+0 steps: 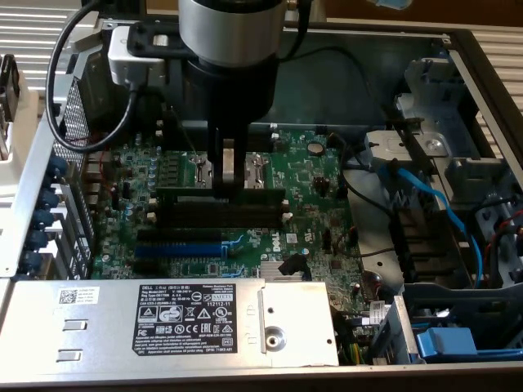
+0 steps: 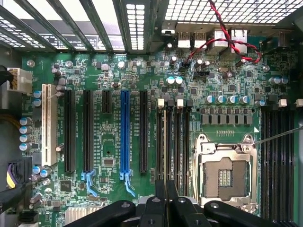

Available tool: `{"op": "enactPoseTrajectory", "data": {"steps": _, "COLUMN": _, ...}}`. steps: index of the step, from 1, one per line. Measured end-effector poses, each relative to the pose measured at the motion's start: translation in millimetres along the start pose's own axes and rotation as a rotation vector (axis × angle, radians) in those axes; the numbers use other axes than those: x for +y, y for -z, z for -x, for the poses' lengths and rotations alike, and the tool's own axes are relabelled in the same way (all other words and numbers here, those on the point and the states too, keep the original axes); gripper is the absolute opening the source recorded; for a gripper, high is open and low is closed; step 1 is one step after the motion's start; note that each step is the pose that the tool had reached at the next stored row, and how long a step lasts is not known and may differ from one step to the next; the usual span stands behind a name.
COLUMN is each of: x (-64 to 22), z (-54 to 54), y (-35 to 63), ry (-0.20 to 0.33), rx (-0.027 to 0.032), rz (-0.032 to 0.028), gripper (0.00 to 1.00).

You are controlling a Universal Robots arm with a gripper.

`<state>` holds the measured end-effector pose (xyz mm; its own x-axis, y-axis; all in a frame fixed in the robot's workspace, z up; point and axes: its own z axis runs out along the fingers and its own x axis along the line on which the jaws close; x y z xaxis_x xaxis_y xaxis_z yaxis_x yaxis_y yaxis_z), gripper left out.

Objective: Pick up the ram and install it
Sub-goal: 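Insert the ram into the slot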

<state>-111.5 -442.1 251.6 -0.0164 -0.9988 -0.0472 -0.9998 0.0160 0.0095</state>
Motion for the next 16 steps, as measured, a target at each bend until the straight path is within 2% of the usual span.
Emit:
{"op": "enactPoseTrajectory", "data": {"steps": 6, "x": -0.1, "z": 4.9, "y": -0.6, "ry": 0.001, "rx": 0.0167, "rz": -0.0002, "gripper": 0.12}}
{"op": "enactPoseTrajectory", "data": {"steps": 12, "x": -0.1, "z": 5.1, "y": -1.4, "ry": 0.007, "rx": 0.0198, "rz": 0.0002, "gripper": 0.12}}
{"op": "enactPoseTrajectory", "data": {"steps": 16, "x": -0.1, "z": 5.0, "y": -2.5, "ry": 0.007, "rx": 0.0252, "rz": 0.0014, "gripper": 0.12}}
